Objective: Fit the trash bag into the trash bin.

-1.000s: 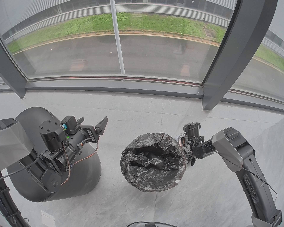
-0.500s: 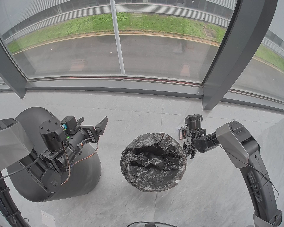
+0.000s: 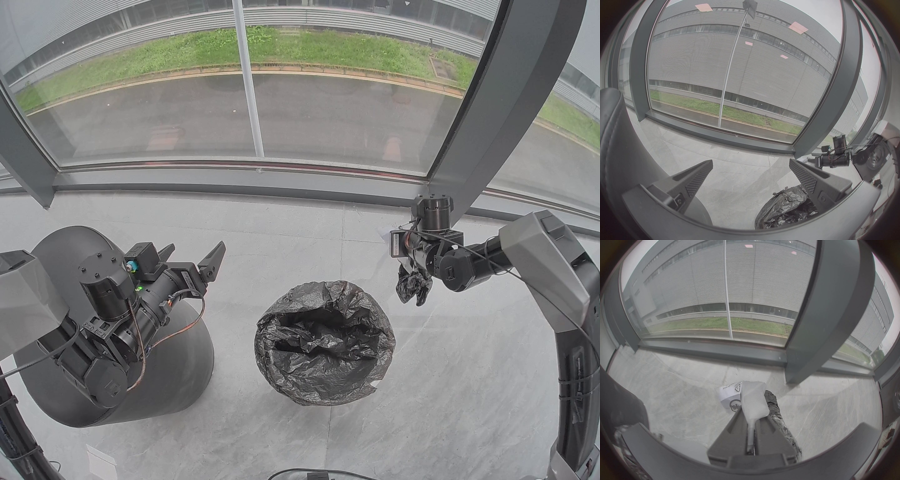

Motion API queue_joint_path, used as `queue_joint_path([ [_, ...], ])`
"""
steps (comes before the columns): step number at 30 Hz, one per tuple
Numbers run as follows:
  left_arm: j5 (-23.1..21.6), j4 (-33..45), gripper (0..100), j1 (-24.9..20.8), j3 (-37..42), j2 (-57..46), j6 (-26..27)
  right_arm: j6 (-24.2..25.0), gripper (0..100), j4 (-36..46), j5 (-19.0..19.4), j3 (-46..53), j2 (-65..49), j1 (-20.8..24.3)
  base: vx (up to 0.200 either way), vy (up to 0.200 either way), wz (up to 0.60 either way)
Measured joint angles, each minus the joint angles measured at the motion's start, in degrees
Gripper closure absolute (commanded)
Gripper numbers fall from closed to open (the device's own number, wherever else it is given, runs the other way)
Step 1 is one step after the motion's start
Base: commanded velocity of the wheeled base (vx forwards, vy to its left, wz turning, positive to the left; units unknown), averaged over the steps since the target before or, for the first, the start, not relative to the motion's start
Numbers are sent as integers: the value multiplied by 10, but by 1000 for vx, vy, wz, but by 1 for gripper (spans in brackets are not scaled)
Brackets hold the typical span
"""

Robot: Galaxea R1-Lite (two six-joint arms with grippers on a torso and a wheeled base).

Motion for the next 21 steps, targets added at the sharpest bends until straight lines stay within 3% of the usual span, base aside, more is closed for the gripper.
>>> queue_joint_path([
  [10,-1,-2,0,-2,5,-14,0,-24,100,-2,-11,84,-141,89,0,0,0],
  [21,-1,-3,0,-2,6,-20,0,-41,100,-4,-9,168,-216,200,0,0,0],
])
